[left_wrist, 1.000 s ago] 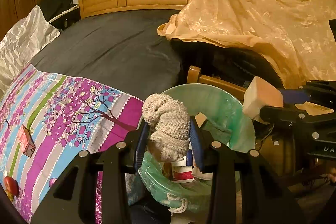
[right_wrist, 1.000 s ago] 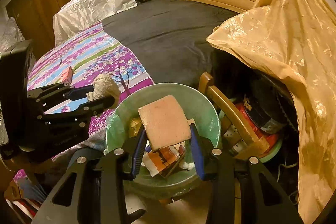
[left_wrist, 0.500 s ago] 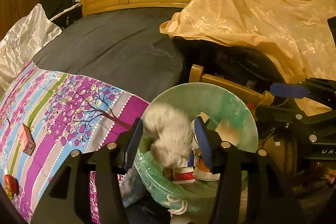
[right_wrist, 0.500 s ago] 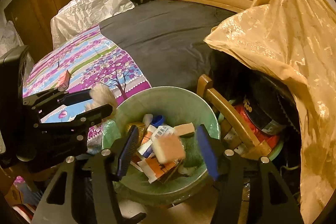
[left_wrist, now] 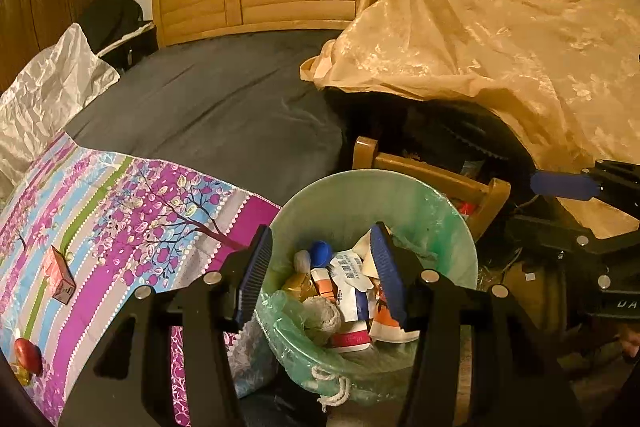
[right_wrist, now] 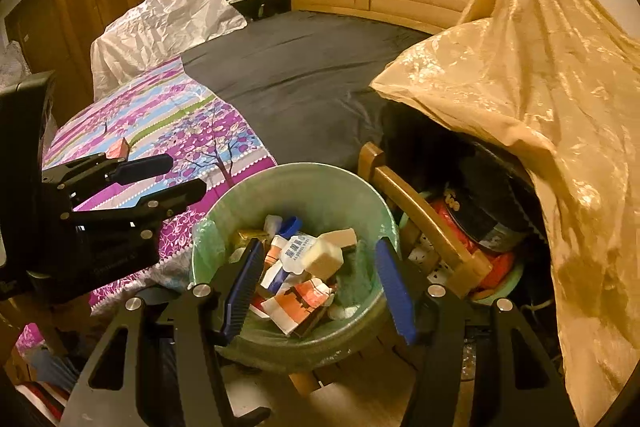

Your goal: Collect trash

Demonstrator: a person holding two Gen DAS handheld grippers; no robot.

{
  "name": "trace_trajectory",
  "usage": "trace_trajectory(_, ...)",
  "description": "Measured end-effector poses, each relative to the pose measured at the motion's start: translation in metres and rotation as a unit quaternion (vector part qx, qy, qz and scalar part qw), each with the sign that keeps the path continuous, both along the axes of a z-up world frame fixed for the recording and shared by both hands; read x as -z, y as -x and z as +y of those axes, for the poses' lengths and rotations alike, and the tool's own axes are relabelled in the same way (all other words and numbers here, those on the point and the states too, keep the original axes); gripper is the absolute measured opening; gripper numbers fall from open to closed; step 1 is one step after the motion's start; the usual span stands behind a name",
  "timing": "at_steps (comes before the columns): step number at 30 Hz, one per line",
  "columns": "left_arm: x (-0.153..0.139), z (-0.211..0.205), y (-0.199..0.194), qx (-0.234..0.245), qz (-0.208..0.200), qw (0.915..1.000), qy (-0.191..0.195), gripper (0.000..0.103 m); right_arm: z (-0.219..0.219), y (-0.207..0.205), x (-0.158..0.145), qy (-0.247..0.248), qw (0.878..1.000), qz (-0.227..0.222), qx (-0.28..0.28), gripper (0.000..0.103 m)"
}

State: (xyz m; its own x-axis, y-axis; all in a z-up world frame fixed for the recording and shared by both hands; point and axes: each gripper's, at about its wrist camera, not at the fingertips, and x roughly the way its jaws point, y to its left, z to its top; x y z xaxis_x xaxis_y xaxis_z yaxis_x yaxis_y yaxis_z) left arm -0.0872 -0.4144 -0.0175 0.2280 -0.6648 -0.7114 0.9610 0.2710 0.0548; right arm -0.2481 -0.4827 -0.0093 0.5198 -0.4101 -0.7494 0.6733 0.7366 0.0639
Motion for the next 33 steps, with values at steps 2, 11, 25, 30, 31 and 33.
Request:
trace_trajectory(2, -0.003, 0.004, 0.005, 0.000, -0.009, 0.9999, 0.005, 0.049, 0.005, 0.007, -0.004, 0.007, 1.000, -0.004, 0.008, 0.070)
trace_trajectory(11, -0.014, 0.025, 0.018, -0.001, -0.027, 0.9994, 0.022, 0.063, 0.031, 0.043, -0.017, 0.043, 0.998, -0.027, 0.040, 0.094)
trace_trajectory(25, -0.015, 0.074, 0.032, 0.012, 0.007, 0.9966, 0.081, 0.096, 0.084, 0.101, -0.025, 0.162, 0.974, -0.070, 0.140, 0.098)
trace_trajectory(30, -0.015, 0.090, 0.036, 0.017, 0.013, 0.9945, 0.102, 0.097, 0.097, 0.100, -0.018, 0.136, 0.981, -0.060, 0.125, 0.098)
trace_trajectory(31, -0.015, 0.093, 0.037, 0.017, 0.012, 0.9943, 0.105, 0.097, 0.100, 0.098, -0.017, 0.133, 0.982, -0.059, 0.121, 0.098)
trace_trajectory(33, -0.015, 0.098, 0.037, 0.014, 0.010, 0.9940, 0.108, 0.097, 0.102, 0.095, -0.015, 0.133, 0.982, -0.057, 0.118, 0.098)
